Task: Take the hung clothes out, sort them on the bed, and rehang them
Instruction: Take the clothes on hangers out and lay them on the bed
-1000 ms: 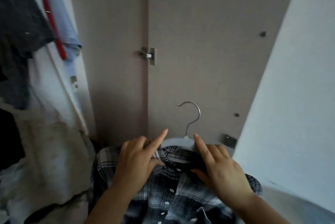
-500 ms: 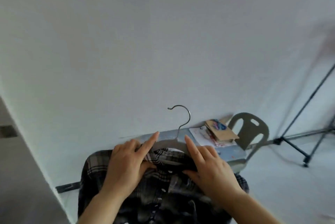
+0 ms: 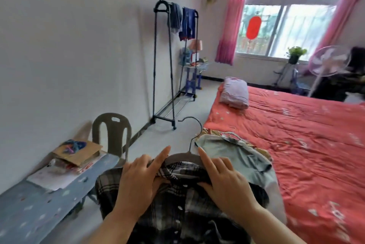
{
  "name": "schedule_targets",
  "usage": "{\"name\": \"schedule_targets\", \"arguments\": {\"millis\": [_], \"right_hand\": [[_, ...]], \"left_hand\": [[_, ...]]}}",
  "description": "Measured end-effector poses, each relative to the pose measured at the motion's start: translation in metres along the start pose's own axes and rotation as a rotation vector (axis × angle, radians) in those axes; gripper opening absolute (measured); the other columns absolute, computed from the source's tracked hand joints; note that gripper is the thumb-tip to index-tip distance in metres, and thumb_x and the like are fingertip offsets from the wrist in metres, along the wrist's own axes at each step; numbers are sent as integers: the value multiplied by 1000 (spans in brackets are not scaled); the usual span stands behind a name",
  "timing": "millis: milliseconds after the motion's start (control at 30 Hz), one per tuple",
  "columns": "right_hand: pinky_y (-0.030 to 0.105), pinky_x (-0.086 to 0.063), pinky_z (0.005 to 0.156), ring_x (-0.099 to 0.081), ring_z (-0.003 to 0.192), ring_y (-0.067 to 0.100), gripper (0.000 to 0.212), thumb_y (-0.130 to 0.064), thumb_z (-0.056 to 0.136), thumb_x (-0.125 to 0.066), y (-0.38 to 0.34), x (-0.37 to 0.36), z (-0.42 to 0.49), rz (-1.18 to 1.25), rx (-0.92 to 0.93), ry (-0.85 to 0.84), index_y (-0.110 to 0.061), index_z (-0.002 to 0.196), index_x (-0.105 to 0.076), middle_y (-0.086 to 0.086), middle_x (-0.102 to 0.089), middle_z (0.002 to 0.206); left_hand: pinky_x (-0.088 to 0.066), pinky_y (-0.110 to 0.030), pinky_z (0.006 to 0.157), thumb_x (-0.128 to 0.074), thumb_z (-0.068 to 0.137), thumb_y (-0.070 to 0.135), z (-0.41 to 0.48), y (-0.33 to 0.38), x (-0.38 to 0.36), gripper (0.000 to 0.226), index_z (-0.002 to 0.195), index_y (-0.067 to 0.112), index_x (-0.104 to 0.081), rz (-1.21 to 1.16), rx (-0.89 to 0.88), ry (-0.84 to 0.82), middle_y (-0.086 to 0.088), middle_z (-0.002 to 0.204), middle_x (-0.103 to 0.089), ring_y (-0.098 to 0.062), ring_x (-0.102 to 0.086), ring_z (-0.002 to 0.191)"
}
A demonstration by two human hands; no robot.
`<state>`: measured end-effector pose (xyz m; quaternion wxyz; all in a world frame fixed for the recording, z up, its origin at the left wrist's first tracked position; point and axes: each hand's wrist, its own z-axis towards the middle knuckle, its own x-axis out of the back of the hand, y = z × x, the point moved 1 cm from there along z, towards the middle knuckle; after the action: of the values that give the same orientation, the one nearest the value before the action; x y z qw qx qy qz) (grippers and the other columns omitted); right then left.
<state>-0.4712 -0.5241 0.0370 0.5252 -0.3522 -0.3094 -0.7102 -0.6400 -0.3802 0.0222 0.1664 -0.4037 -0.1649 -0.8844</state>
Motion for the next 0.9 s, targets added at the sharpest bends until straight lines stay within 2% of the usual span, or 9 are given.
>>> {"name": "schedule_targets", "arguments": {"millis": [167, 400, 533, 633, 767, 900], "right_hand": [[26, -54, 53, -44, 87, 16, 104, -47, 50, -86, 74, -8, -15, -107, -176, 10, -17, 137, -37, -4, -61, 92], [34, -57, 51, -65, 80, 24, 95, -42, 61, -81, 144, -28, -6, -141, -361, -61, -19, 140, -34, 1, -63, 101], [27, -56, 46, -67, 81, 23, 96, -38, 59, -85, 177, -41, 6, -119, -430, -94, -18, 139, -38, -1, -62, 102], [25, -56, 54, -67, 90, 24, 94, -37, 59, -86, 212, -61, 18, -105, -437, -96, -17, 139, -39, 1, -63, 109], [29, -57, 62, -67, 96, 22, 96, -38, 58, -86, 266, -105, 40, -40, -448, -143, -18, 138, -38, 0, -62, 115], [25, -55, 60, -67, 93, 19, 97, -40, 55, -87, 334, -160, 65, 36, -431, -220, -16, 136, -40, -2, -63, 112]], "left_hand": [[-32, -26, 63, -93, 42, 34, 67, 39, -75, 105, 134, 29, -41, -114, -139, -43, 7, 72, -48, -15, -53, 60], [-35, -25, 63, -91, 45, 37, 144, 63, -146, 97, 130, 28, -45, -277, -264, -64, 7, 72, -52, -13, -56, 62], [-47, -31, 65, -91, 46, 35, 181, 74, -186, 88, 125, 27, -54, -283, -291, -145, 5, 77, -57, -18, -62, 70], [-48, -33, 69, -89, 50, 37, 210, 78, -222, 85, 127, 30, -53, -276, -284, -208, 4, 84, -61, -20, -63, 74], [-48, -34, 68, -89, 50, 36, 247, 80, -279, 86, 128, 30, -53, -251, -254, -273, 4, 84, -62, -20, -63, 74], [-49, -34, 69, -91, 45, 32, 291, 82, -345, 94, 129, 33, -49, -233, -198, -332, 5, 84, -61, -19, -63, 74]]}}
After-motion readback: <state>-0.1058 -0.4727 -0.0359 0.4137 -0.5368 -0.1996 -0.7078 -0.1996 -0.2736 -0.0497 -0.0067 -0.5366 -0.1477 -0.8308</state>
